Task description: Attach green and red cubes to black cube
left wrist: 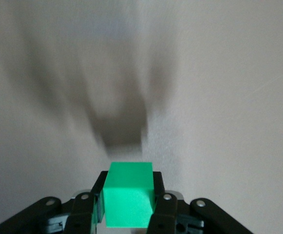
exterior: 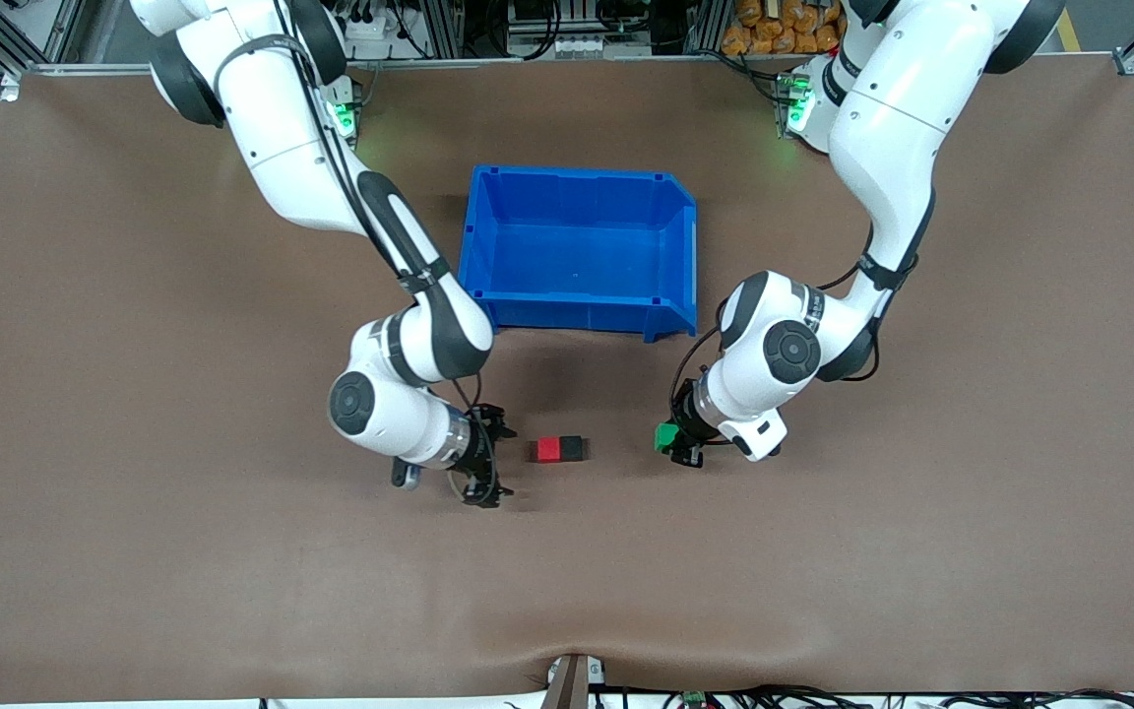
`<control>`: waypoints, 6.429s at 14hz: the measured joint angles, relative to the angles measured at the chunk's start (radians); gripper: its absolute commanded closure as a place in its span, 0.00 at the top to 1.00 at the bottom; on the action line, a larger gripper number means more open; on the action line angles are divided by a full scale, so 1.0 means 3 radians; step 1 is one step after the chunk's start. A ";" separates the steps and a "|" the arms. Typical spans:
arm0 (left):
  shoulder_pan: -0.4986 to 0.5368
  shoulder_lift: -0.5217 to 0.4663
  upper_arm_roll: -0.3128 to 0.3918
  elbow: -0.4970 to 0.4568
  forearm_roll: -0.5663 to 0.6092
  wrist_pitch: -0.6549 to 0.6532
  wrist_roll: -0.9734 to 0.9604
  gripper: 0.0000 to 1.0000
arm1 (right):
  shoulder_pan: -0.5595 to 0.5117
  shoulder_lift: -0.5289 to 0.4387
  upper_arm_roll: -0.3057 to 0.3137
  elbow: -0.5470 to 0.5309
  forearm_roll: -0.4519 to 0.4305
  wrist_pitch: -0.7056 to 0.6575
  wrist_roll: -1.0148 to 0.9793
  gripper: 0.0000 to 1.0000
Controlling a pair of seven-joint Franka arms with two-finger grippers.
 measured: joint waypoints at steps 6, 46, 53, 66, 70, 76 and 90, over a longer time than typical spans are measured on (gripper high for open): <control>-0.0175 0.0127 0.0003 0.0199 -0.0009 0.0000 -0.0385 0.00 | -0.0185 -0.0111 -0.0392 0.0430 -0.0242 -0.0948 -0.0861 1.00; -0.0824 0.0895 0.0476 0.1426 -0.0010 -0.0393 -0.1087 0.00 | -0.1178 -0.2008 -0.0774 0.0419 -0.1254 -0.3436 -0.5752 1.00; -0.0834 0.0912 0.0477 0.1429 -0.0010 -0.0396 -0.1087 0.00 | -0.1837 -0.2469 0.0320 0.0013 -0.1961 -0.3088 -0.5727 1.00; -0.0908 0.0912 0.0479 0.1529 -0.0010 -0.0832 -0.1017 0.95 | -0.1853 -0.3232 0.0278 -0.1071 -0.1959 -0.2438 -0.5506 1.00; -0.0902 0.0885 0.0487 0.1548 -0.0010 -0.0854 -0.0915 1.00 | -0.1803 -0.3200 0.0302 -0.0932 -0.1959 -0.2438 -0.5410 1.00; -0.0751 0.0368 0.0718 0.1634 -0.0010 -0.1300 -0.0349 1.00 | -0.1824 -0.3140 0.0277 -0.0834 -0.1966 -0.2448 -0.5378 1.00; 0.0460 -0.1246 0.0872 0.1575 0.0374 -0.3342 0.3553 1.00 | -0.1840 -0.3064 0.0263 -0.0812 -0.1963 -0.2462 -0.5368 1.00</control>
